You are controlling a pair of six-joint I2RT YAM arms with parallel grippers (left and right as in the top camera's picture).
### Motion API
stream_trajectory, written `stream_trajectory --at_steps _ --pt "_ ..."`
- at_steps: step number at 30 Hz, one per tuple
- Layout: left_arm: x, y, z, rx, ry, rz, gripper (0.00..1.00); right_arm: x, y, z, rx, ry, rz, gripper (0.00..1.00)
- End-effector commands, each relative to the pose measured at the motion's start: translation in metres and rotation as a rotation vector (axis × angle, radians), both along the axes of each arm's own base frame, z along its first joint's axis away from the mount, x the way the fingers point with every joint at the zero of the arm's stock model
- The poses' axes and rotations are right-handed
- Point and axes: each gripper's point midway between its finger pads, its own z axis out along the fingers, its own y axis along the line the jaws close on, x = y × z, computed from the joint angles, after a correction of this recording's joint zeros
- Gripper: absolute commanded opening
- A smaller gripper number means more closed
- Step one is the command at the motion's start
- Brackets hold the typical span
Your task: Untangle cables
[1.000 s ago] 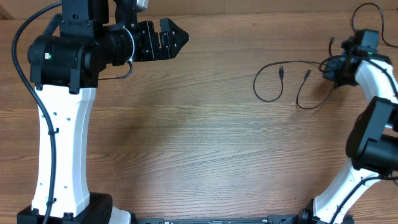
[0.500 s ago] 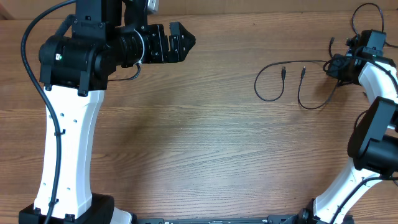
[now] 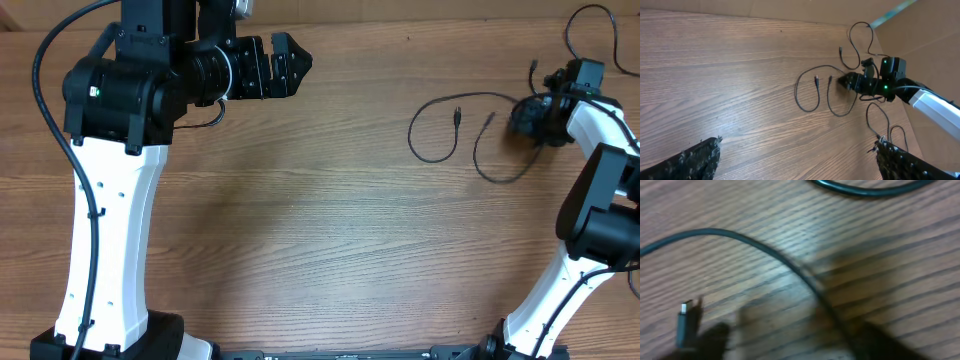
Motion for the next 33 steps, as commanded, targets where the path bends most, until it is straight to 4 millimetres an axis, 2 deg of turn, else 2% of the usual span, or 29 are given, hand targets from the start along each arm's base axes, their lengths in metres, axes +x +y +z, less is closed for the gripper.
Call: stream_trajectory --at_steps 1,3,7,9,10,14,19,23,25,29,33 --pt "0.001 -0.002 0.002 0.008 -0.016 -0.004 1.00 -0.012 -0.003 -0.011 0.031 0.051 -0.080 1.00" --pt "0.001 -0.002 0.002 0.008 -0.016 -0.004 1.00 -0.006 -0.005 0.006 0.028 0.023 -0.086 1.00" --pt "0.001 -0.001 0.002 0.008 -0.017 -0.003 1.00 0.011 -0.011 0.066 -0.005 -0.081 -0.084 1.00" --pt "0.002 -0.001 0.003 0.009 -0.021 -0.001 1.00 0.017 -0.013 0.101 -0.022 -0.138 -0.083 1.00" --pt "0.003 -0.001 0.004 0.008 -0.028 -0.002 1.00 0.018 -0.014 0.132 -0.038 -0.184 -0.079 1.00" --pt "0.005 -0.002 0.007 0.006 -0.043 -0.001 1.00 0.013 -0.009 0.185 -0.066 -0.256 -0.062 1.00" --pt "0.010 0.004 0.008 0.038 -0.072 0.022 1.00 -0.005 0.020 0.256 -0.100 -0.373 0.061 1.00" --pt "0.011 0.017 0.007 0.108 -0.095 0.063 1.00 -0.028 0.042 0.298 -0.129 -0.432 0.111 1.00" --pt "0.008 0.023 0.013 0.147 -0.131 0.068 1.00 -0.042 0.053 0.314 -0.136 -0.445 0.134 1.00" --pt "-0.005 0.046 0.036 0.255 -0.247 0.115 1.00 -0.070 0.067 0.336 -0.144 -0.459 0.154 1.00" --pt "-0.034 0.073 0.073 0.352 -0.384 0.180 1.00 -0.096 0.074 0.353 -0.147 -0.473 0.154 1.00"
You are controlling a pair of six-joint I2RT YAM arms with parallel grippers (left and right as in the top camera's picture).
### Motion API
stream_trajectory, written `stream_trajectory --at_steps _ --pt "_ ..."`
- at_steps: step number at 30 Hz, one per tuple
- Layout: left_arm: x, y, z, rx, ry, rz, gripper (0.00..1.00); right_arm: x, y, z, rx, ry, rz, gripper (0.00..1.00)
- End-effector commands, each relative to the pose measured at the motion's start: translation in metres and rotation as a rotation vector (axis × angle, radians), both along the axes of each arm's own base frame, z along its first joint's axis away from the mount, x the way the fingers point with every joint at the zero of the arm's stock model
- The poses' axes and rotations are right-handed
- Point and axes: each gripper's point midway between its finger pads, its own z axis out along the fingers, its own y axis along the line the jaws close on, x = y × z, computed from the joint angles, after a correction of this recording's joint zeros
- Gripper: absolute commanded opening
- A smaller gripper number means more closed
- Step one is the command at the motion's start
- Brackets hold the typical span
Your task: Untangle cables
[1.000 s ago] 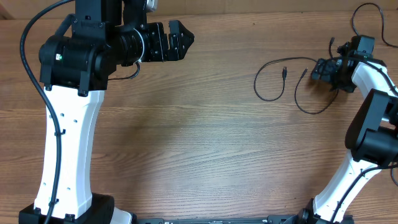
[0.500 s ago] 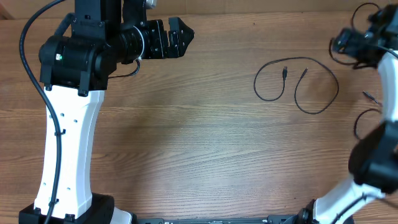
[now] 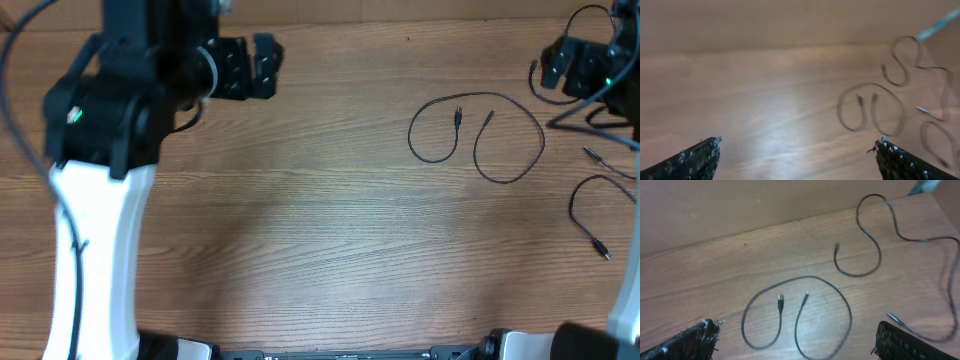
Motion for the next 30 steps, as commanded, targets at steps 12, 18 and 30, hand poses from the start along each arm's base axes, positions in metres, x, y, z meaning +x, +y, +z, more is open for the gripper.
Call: stream_trajectory --at_steps 12,18,30 --pt "-0.150 0.090 0.140 0.383 -0.564 0.221 1.00 -0.086 0.050 0.065 -0.004 -0.151 0.112 1.00" --pt "-0.176 0.116 0.180 0.487 -0.724 0.306 1.00 -0.124 0.093 0.067 -0.017 -0.200 0.244 1.00" --pt "-0.183 0.050 0.202 0.275 -0.887 -0.018 1.00 -0.143 0.096 0.028 0.046 -0.084 0.190 1.00"
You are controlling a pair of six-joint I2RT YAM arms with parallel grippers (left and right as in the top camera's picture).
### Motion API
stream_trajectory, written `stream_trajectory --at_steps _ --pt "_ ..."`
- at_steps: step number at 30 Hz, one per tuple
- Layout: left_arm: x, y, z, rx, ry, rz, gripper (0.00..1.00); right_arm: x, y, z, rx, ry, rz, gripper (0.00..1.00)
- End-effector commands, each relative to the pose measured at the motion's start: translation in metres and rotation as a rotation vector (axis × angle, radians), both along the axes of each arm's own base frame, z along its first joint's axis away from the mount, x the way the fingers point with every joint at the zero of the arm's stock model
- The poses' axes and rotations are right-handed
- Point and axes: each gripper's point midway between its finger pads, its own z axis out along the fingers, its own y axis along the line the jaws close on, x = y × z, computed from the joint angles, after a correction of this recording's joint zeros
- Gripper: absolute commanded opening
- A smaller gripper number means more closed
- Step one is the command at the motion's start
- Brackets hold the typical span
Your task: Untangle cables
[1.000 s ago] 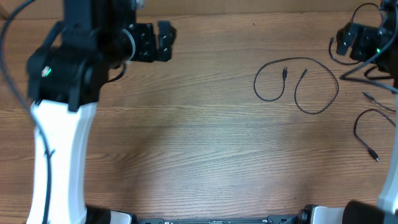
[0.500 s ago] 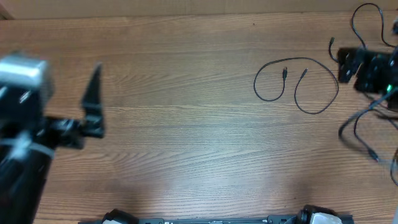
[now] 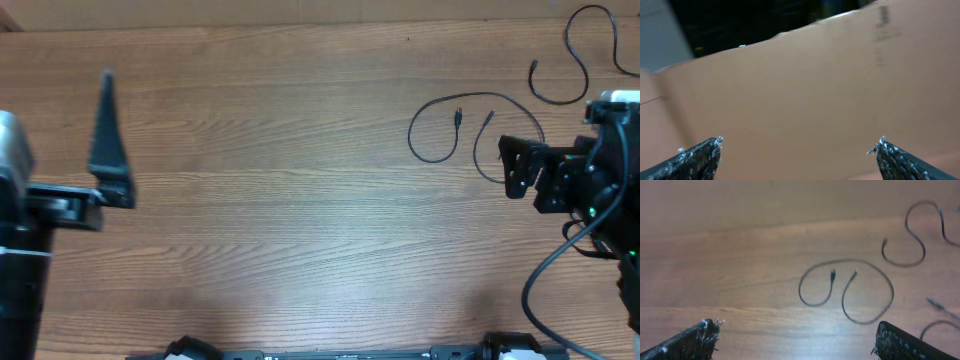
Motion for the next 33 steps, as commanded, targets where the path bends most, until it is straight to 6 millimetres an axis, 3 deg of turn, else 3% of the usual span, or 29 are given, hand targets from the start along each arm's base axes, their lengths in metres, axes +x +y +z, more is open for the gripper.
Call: stream_trajectory --at_steps 1,7,12,15,21,28,33 --pt "-0.005 -0.036 -0.009 0.026 0.011 -0.206 1.00 0.002 -0.004 -0.019 -0.006 0.055 -0.026 1.00" --pt "0.012 -0.038 -0.047 0.038 0.047 -0.174 1.00 0.003 -0.004 -0.058 -0.047 0.156 0.011 1.00" --pt "0.040 -0.026 -0.093 0.030 0.068 -0.039 1.00 0.008 0.005 -0.085 -0.036 0.227 0.059 1.00" --pt "0.057 -0.030 -0.123 0.032 0.077 -0.020 1.00 0.015 0.012 -0.100 -0.060 0.263 0.108 1.00" --pt "0.085 -0.051 -0.177 0.025 0.119 -0.068 1.00 0.040 0.032 -0.133 -0.109 0.333 0.213 1.00" --pt "0.102 -0.065 -0.229 -0.033 0.179 -0.109 1.00 0.086 0.031 -0.185 -0.168 0.425 0.192 1.00" --pt "0.107 -0.067 -0.257 -0.049 0.228 -0.107 0.99 0.116 0.040 -0.196 -0.119 0.389 0.182 1.00"
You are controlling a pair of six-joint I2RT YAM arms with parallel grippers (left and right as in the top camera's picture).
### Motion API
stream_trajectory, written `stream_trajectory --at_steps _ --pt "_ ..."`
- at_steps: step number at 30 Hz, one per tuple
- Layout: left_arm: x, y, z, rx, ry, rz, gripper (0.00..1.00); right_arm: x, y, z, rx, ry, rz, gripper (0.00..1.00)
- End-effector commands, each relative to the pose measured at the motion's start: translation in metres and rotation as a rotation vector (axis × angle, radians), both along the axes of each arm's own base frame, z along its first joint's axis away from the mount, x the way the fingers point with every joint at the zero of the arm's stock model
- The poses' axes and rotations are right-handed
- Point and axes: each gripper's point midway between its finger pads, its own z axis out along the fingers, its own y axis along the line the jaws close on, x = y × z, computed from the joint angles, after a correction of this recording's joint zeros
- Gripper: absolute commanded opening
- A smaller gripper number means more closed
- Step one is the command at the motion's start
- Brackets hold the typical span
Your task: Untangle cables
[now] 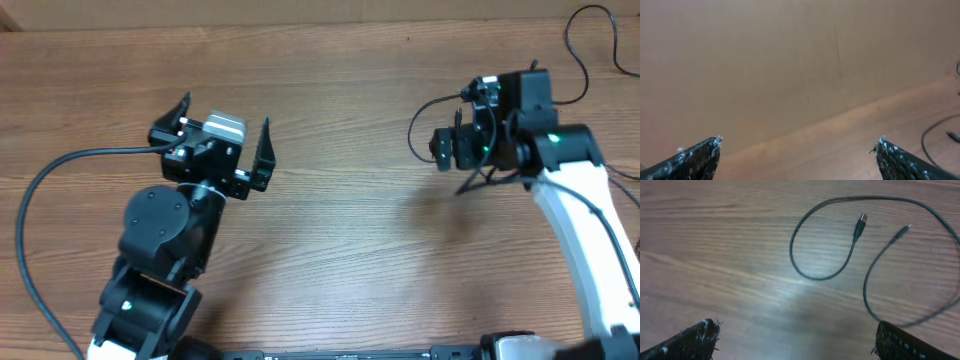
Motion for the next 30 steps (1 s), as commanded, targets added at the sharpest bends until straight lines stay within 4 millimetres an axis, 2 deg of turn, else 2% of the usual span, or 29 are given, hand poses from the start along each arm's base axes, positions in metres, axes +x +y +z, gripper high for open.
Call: stream_trajectory --at_steps 1,5,10,15,18,23,30 --pt "-0.002 -0.003 -0.011 -0.058 0.024 -0.010 1.00 0.007 0.009 0.004 0.043 -0.031 0.006 1.00" --pt "-0.001 -0.003 -0.016 -0.056 0.034 -0.010 0.99 0.010 0.014 0.013 0.068 -0.067 0.021 1.00" --pt "0.000 -0.002 -0.018 -0.040 0.036 -0.001 0.99 0.010 0.014 0.013 0.068 -0.067 0.022 1.00" --pt "0.009 -0.006 -0.032 -0.018 0.081 0.000 1.00 0.010 0.013 0.013 0.065 -0.065 0.020 1.00" --pt "0.016 -0.009 -0.045 0.000 0.121 0.001 1.00 0.009 0.012 0.012 0.058 -0.063 0.016 1.00" --pt "0.021 -0.012 -0.080 0.054 0.239 0.004 1.00 0.009 0.012 0.012 0.058 -0.064 0.016 1.00" --pt "0.006 -0.005 -0.129 0.141 0.431 0.009 0.99 0.010 0.012 0.013 0.059 -0.067 0.016 1.00"
